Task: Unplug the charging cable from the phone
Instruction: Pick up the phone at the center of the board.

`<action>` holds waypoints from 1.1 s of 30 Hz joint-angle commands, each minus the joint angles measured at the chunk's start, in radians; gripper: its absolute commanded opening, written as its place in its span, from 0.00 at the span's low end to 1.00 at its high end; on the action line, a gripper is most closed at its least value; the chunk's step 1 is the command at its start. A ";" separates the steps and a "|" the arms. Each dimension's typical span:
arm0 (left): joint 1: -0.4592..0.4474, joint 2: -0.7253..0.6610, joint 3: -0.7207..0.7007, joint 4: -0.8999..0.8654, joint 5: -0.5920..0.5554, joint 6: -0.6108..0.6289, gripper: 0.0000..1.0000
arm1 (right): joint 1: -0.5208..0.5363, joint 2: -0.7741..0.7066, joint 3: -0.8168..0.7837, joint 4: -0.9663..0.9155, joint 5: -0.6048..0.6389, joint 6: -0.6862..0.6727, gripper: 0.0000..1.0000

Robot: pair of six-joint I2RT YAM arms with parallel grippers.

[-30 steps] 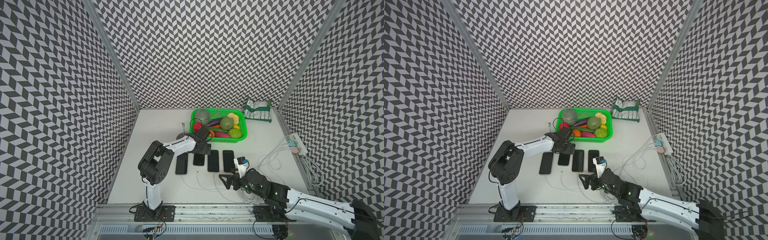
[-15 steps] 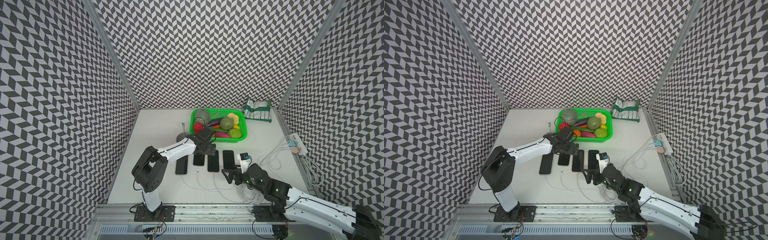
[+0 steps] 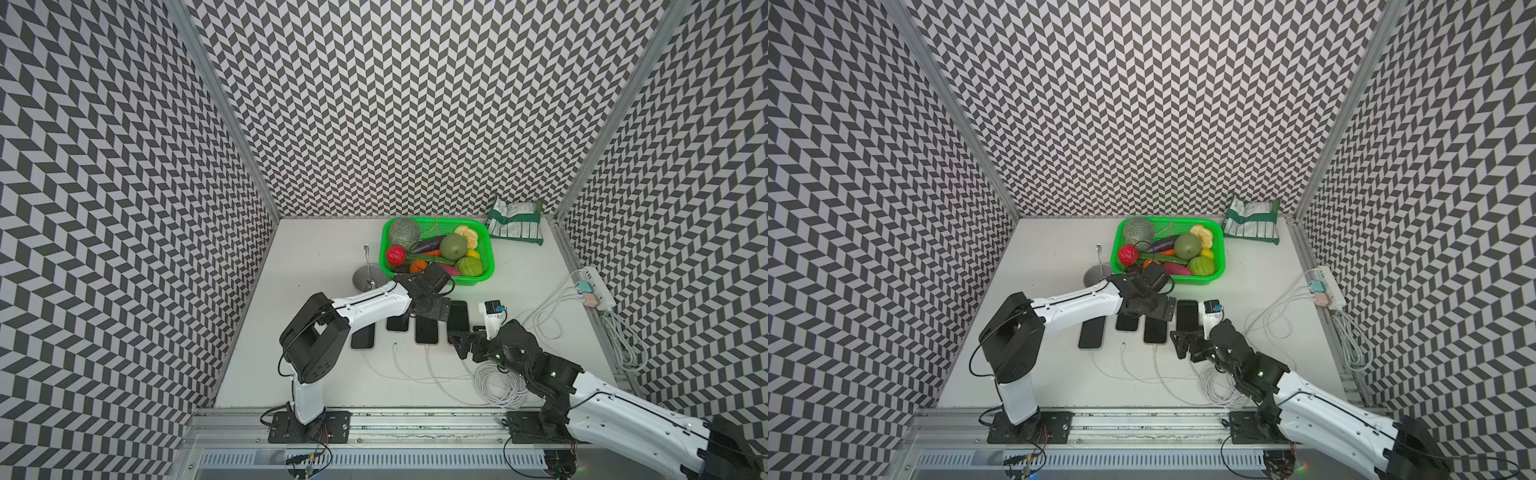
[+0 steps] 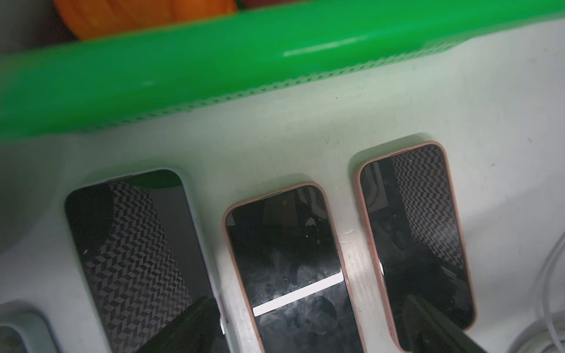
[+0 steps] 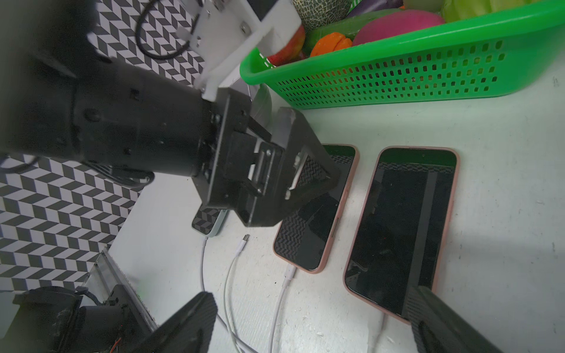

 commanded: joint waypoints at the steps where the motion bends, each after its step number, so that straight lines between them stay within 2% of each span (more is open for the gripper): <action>1: -0.013 0.051 0.039 -0.019 -0.029 -0.016 1.00 | -0.008 -0.003 0.029 0.033 -0.020 -0.007 1.00; 11: -0.022 0.148 0.105 -0.042 -0.066 -0.023 1.00 | -0.011 -0.011 0.015 0.042 -0.035 0.000 1.00; 20: -0.025 0.180 0.107 -0.054 -0.104 -0.030 1.00 | -0.013 -0.004 0.004 0.059 -0.041 0.003 1.00; 33: -0.038 0.126 0.097 -0.066 -0.164 -0.048 1.00 | -0.014 0.004 0.001 0.070 -0.047 0.006 1.00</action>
